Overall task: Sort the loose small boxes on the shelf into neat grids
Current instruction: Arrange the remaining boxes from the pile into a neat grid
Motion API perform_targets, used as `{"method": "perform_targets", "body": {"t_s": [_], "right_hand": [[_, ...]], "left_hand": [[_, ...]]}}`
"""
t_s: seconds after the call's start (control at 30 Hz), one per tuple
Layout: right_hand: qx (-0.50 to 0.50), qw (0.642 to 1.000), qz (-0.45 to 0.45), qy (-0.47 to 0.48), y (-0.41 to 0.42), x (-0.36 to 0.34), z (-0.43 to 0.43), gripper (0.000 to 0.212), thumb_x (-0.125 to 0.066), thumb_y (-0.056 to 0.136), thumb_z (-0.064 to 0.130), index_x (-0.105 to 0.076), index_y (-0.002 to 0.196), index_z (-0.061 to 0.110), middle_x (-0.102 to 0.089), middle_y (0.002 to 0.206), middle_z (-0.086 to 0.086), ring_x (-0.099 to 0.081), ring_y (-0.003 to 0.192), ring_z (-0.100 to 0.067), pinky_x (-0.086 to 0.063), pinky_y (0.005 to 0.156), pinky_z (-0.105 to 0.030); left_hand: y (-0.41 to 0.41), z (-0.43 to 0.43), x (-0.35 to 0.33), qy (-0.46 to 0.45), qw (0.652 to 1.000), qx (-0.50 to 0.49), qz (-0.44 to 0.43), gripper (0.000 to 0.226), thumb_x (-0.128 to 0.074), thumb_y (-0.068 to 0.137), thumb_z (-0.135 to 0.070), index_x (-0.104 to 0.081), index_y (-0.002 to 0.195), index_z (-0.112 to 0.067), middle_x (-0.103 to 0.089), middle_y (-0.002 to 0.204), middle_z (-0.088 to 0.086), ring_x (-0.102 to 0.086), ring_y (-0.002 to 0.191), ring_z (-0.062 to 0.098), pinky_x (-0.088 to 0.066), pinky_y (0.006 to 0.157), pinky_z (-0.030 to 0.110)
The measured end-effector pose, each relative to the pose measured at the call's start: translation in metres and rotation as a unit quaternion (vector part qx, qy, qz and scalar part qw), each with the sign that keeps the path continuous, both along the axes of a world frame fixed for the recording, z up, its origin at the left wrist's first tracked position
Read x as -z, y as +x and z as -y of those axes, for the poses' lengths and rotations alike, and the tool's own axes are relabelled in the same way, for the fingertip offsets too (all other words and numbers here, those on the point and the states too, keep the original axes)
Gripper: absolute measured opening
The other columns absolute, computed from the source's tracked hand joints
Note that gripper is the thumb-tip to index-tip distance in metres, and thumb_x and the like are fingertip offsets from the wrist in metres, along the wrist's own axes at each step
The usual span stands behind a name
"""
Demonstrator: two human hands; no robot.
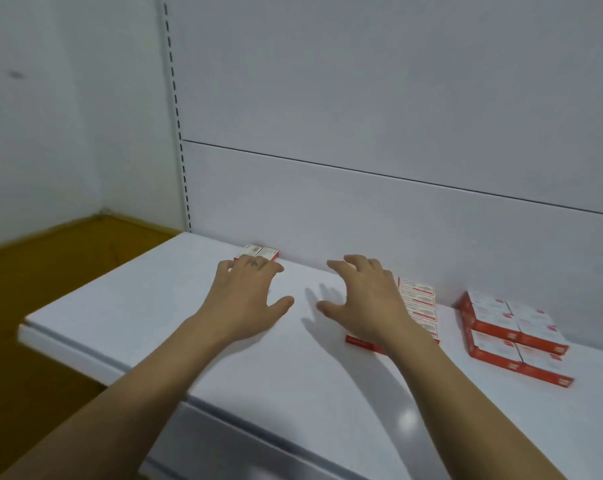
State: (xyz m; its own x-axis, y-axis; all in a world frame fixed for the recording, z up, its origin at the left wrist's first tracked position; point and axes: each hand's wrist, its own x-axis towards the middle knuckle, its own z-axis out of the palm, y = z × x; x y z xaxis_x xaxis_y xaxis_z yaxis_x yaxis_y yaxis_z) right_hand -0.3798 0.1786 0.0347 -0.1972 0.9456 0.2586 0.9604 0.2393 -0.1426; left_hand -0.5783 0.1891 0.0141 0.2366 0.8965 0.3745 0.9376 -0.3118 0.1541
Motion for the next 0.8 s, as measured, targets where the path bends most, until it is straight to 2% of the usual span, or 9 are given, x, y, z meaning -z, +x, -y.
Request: {"method": "perform_targets", "body": {"t_s": [0.27, 0.37, 0.57, 0.7, 0.8], "right_hand": [[-0.026, 0.999, 0.013, -0.032, -0.093, 0.012, -0.059, 0.069, -0.057, 0.086, 0.05, -0.032, 0.145, 0.025, -0.034, 0.149, -0.003, -0.032, 0.134, -0.024, -0.027, 0.107, -0.038], [-0.003, 0.998, 0.003, -0.055, -0.118, 0.018, -0.084, 0.066, -0.058, 0.085, 0.05, -0.036, 0.143, 0.024, -0.04, 0.142, -0.004, -0.039, 0.127, -0.024, -0.033, 0.102, -0.036], [0.075, 0.987, -0.084, -0.117, -0.138, 0.039, -0.13, 0.062, -0.063, 0.081, 0.047, -0.044, 0.137, 0.026, -0.05, 0.122, -0.007, -0.049, 0.115, -0.027, -0.043, 0.094, -0.036], [0.117, 0.987, -0.06, -0.089, -0.146, 0.064, -0.145, 0.066, -0.057, 0.082, 0.055, -0.039, 0.14, 0.028, -0.052, 0.126, -0.006, -0.045, 0.118, -0.028, -0.037, 0.096, -0.038], [0.115, 0.992, -0.032, -0.031, -0.152, 0.077, -0.145, 0.062, -0.045, 0.089, 0.055, -0.027, 0.146, 0.036, -0.053, 0.132, -0.002, -0.041, 0.117, -0.027, -0.031, 0.093, -0.038]], "left_hand": [[-0.076, -0.025, 0.006, -0.034, 0.996, -0.081, 0.003, 0.062, -0.045, 0.087, -0.062, -0.035, 0.14, -0.033, -0.039, 0.146, -0.006, -0.03, 0.135, 0.017, -0.02, 0.11, 0.041], [-0.092, -0.042, 0.011, -0.041, 0.997, -0.072, 0.001, 0.062, -0.045, 0.087, -0.06, -0.034, 0.141, -0.032, -0.039, 0.146, -0.005, -0.03, 0.135, 0.018, -0.021, 0.111, 0.042], [-0.106, -0.105, 0.007, -0.036, 0.999, -0.009, -0.026, 0.057, -0.049, 0.087, -0.056, -0.04, 0.134, -0.026, -0.049, 0.135, 0.001, -0.039, 0.125, 0.023, -0.029, 0.103, 0.044], [-0.105, -0.143, 0.016, -0.037, 0.999, 0.027, -0.014, 0.052, -0.049, 0.087, -0.055, -0.044, 0.129, -0.024, -0.053, 0.127, 0.002, -0.042, 0.12, 0.024, -0.032, 0.096, 0.043], [-0.107, -0.151, 0.033, -0.048, 0.998, 0.037, 0.029, 0.05, -0.046, 0.091, -0.052, -0.041, 0.134, -0.027, -0.051, 0.133, -0.001, -0.039, 0.124, 0.021, -0.03, 0.1, 0.042]]}}
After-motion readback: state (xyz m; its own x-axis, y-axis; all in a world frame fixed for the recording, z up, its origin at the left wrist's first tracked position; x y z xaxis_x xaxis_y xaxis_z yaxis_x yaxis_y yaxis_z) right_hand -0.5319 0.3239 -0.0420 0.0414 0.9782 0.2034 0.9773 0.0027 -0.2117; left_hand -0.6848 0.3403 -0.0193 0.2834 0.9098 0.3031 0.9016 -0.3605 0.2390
